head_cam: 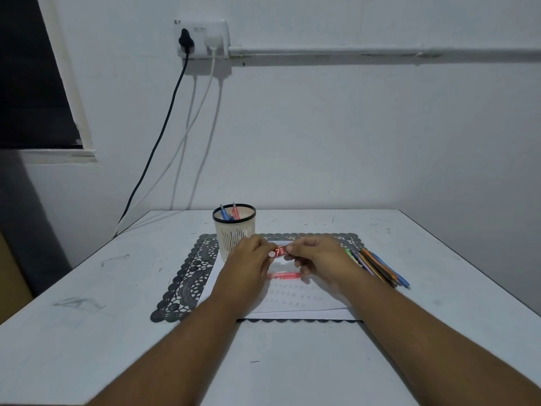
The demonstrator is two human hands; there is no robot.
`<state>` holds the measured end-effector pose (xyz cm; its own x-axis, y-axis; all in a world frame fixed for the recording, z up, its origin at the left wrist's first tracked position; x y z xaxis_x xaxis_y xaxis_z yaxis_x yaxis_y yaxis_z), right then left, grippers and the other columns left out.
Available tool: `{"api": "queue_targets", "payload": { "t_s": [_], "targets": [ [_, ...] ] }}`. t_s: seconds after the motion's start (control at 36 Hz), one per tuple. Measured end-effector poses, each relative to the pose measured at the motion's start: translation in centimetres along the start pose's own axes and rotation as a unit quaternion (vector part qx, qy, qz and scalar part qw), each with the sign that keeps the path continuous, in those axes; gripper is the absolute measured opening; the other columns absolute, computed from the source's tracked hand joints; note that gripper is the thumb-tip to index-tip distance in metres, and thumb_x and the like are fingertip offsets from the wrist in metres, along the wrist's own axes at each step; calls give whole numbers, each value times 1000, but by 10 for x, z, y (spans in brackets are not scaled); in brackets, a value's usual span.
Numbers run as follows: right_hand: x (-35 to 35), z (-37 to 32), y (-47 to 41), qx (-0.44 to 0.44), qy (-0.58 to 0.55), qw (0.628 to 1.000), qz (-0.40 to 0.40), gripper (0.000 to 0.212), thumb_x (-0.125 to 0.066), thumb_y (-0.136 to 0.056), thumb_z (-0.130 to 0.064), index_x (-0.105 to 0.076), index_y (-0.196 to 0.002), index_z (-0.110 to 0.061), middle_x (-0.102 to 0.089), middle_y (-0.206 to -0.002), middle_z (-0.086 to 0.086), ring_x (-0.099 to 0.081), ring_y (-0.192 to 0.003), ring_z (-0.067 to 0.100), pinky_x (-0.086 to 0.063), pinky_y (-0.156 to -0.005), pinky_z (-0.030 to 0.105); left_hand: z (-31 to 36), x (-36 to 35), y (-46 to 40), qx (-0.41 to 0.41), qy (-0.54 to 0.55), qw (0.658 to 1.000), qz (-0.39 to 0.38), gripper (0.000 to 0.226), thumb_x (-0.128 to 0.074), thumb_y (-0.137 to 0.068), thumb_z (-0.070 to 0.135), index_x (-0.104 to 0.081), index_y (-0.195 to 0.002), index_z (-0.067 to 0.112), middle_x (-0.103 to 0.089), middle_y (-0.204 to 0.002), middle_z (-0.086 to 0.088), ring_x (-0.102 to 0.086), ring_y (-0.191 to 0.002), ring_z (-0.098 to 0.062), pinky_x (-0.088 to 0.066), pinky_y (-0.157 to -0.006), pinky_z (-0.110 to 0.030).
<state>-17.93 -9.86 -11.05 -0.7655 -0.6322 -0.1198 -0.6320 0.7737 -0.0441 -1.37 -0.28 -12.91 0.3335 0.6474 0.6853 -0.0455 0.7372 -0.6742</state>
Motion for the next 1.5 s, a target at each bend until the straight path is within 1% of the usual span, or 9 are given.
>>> {"api": "queue_targets", "payload": {
  "t_s": [0.11, 0.25, 0.39, 0.53, 0.69, 1.0, 1.22, 1.39, 1.5],
  "targets": [
    [-1, 1, 2, -61, -25, 997, 30, 18, -74, -93, -7, -72, -102, 8, -72, -83, 16, -50, -55, 15, -37, -51, 28, 1, 0, -1, 4, -1, 1000, 24, 31, -57, -98, 11, -67, -126, 18, -59, -113, 1, -51, -107, -21, -48, -91, -39],
    [-2, 1, 1, -100, -57, 993, 33, 8, -72, -95, -8, -71, -95, -1, -73, -80, 12, -49, -54, 13, -35, -48, 23, 3, 3, -2, 15, 25, 999, 43, 34, -60, -99, 16, -59, -132, 23, -61, -119, 6, -52, -111, -16, -41, -95, -29],
    [-4, 3, 0, -152, -95, 984, 19, 7, -69, -97, -8, -70, -101, -2, -74, -83, 11, -49, -56, 11, -36, -45, 19, 10, 13, -1, 69, 144, 985, 66, 39, -70, -95, 13, -57, -130, 23, -64, -109, 13, -60, -98, -5, -40, -82, -7],
    [-5, 6, -2, -173, -127, 976, 16, 7, -67, -97, -6, -68, -103, -2, -75, -84, 12, -47, -65, 12, -36, -41, 16, 13, 19, -2, 117, 295, 947, 61, 42, -79, -87, 6, -60, -114, 32, -70, -98, 12, -68, -91, -7, -50, -81, -16],
    [-8, 8, -3, -186, -134, 973, -1, 9, -66, -98, -8, -69, -100, 0, -75, -84, 11, -46, -67, 12, -36, -41, 15, 12, 18, -2, 135, 368, 917, 70, 24, -80, -87, 8, -68, -105, 19, -75, -100, 3, -72, -95, -17, -57, -87, -32],
    [-11, 6, 1, -188, -132, 973, -8, 16, -64, -99, -7, -69, -110, 4, -73, -84, 13, -59, -59, 13, -42, -40, 15, 11, 16, -4, 134, 355, 922, 79, 18, -80, -87, 11, -71, -100, 20, -76, -94, 3, -73, -92, -16, -58, -86, -34],
    [-6, 2, 1, -146, -97, 984, 23, 12, -72, -95, -10, -69, -89, 0, -71, -77, 11, -54, -58, 15, -48, -42, 20, -3, 15, 0, 196, 345, 914, 86, 20, -84, -83, 13, -70, -90, 25, -73, -90, 4, -66, -82, -9, -53, -74, -25],
    [-5, 3, 1, -54, -8, 998, 42, 15, -75, -95, -14, -68, -92, -2, -70, -76, 14, -56, -53, 21, -51, -48, 33, -7, 8, 1, 205, 298, 932, 35, 26, -83, -82, 8, -72, -96, 26, -70, -88, 6, -66, -80, -16, -59, -79, -46],
    [-8, 1, 2, -11, 14, 998, 62, 21, -75, -94, -15, -68, -95, 5, -70, -82, 19, -56, -53, 24, -50, -52, 37, -11, 4, 1, 194, 212, 958, 16, 23, -80, -86, 17, -74, -104, 30, -68, -87, 14, -64, -78, -10, -58, -76, -43]
  ]
}}
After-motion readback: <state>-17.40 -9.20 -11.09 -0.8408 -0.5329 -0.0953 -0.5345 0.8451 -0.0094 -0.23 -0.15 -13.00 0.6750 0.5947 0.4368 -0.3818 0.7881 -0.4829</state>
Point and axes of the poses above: each hand's wrist, its own y-axis away from the middle knuckle, its own x-axis out of the back of the hand, z = x × y, the point moved 2 cm from there along -y, towards the middle knuckle
